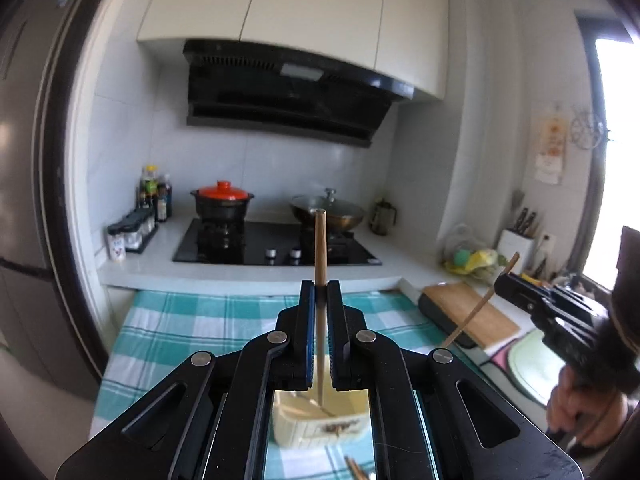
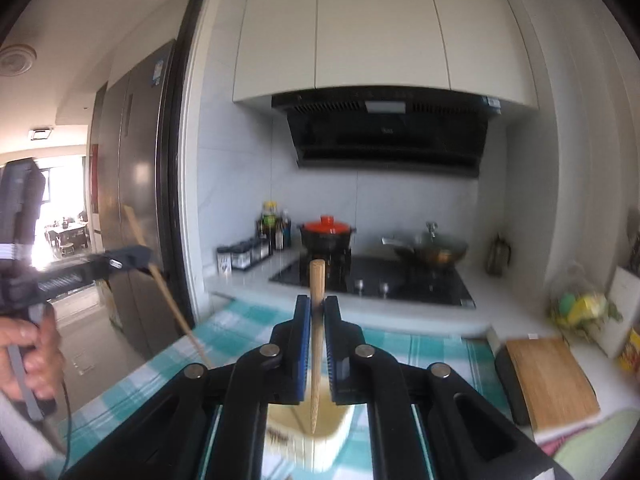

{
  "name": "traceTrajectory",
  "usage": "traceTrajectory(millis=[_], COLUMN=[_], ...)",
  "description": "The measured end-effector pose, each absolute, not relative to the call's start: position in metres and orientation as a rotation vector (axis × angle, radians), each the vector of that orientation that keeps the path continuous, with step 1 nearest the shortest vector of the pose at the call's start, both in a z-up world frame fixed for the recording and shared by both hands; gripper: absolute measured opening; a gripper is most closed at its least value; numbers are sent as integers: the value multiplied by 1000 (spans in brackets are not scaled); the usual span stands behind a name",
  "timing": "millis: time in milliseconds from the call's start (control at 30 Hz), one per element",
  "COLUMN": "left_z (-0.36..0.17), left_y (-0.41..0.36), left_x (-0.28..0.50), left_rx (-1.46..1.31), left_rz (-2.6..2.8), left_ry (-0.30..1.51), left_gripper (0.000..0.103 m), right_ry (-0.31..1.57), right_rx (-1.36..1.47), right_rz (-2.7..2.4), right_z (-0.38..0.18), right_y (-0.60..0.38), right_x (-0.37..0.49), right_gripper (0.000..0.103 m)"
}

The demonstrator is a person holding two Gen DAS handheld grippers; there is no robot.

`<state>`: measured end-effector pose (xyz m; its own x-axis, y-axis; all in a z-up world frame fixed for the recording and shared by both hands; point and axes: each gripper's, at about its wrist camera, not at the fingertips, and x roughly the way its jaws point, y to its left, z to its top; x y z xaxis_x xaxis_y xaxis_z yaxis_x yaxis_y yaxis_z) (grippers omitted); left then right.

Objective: Organize utensils
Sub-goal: 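Carry both chopsticks over the cream box and open both tools to drop them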

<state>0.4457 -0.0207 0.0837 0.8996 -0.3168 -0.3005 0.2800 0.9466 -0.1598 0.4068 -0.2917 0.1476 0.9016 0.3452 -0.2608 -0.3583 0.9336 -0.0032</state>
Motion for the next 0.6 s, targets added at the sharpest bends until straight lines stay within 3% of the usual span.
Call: traceTrajectory(millis=[133, 333, 533, 600], left_z=[45, -21, -59, -58], left_y=[-42, -61, -70, -67], left_x=[502, 555, 578, 575], left_rx=[-108, -95, -113, -142], left_rz=[-298, -334, -337, -331], left_ry=[470, 738, 873, 882], left_gripper=[3, 3, 5, 19], right_ry=[301, 677, 818, 804], right_rx=[-91, -82, -14, 47], right_rz=[372, 404, 401, 389], right_z=[124, 55, 16, 16], right_y=[-272, -257, -261, -268], right_x=[442, 520, 555, 555], right_gripper=[7, 7, 9, 21])
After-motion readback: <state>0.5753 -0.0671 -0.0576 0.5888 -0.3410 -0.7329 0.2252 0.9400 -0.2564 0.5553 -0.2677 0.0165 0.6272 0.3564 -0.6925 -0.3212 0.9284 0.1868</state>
